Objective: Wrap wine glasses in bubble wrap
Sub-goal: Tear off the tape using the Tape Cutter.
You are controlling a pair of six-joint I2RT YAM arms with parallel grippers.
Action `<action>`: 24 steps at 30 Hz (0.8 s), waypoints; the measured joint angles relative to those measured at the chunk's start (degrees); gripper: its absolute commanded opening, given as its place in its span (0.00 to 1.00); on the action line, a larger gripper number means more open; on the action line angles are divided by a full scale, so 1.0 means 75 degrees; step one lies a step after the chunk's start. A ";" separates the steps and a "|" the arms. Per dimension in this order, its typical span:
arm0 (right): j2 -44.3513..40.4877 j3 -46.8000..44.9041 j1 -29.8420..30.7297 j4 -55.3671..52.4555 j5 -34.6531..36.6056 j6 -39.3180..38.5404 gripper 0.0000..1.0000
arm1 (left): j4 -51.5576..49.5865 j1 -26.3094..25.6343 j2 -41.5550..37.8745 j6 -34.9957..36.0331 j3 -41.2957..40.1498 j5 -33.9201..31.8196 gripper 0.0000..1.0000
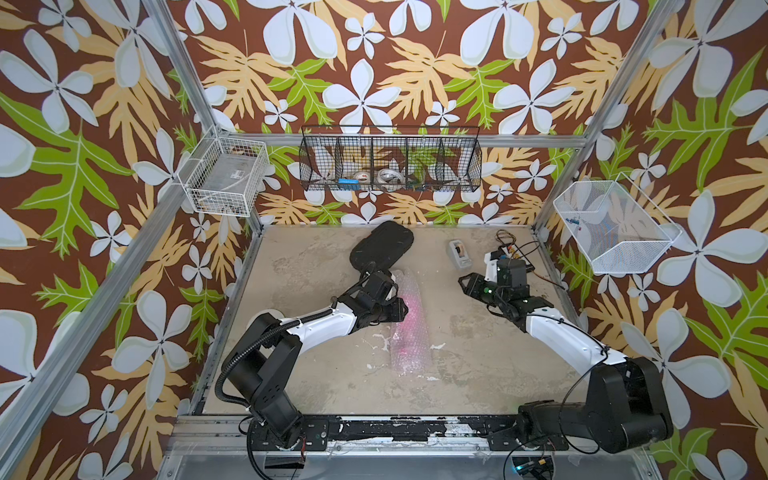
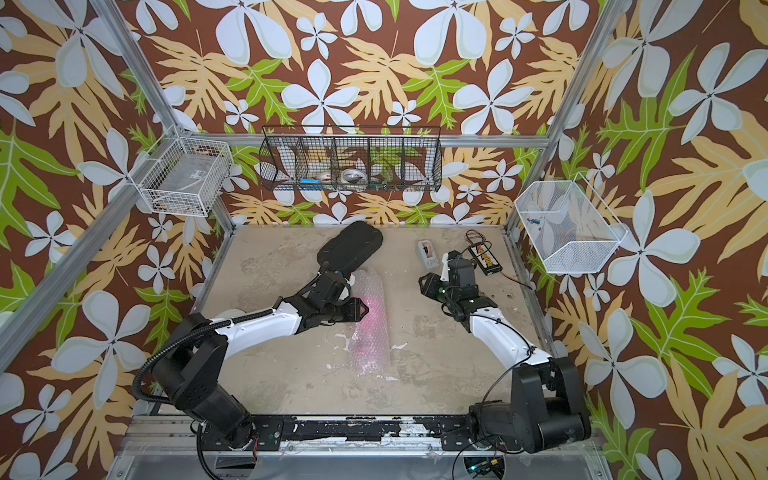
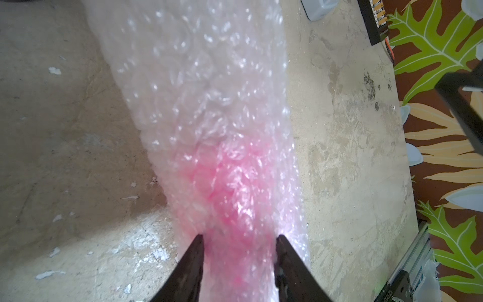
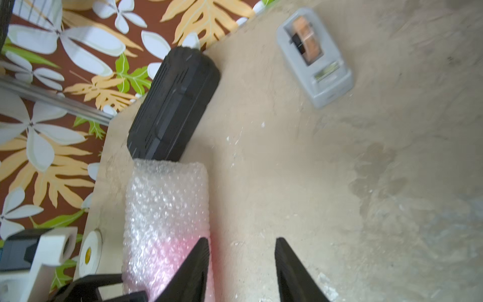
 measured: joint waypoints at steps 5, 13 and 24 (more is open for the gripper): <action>0.0580 -0.0079 -0.0909 0.0548 -0.0318 0.0187 0.51 | 0.0006 0.0000 0.0000 0.0000 -0.0003 0.0038 0.45; 0.1859 -0.0035 -0.1227 0.1684 -0.0839 0.0271 0.52 | 0.0050 0.0006 0.0000 0.0029 -0.0082 0.0041 0.44; 0.3483 0.0650 -0.1670 0.2748 -0.1708 0.0198 0.55 | 0.0052 0.0009 0.0052 0.0085 -0.0076 0.0096 0.44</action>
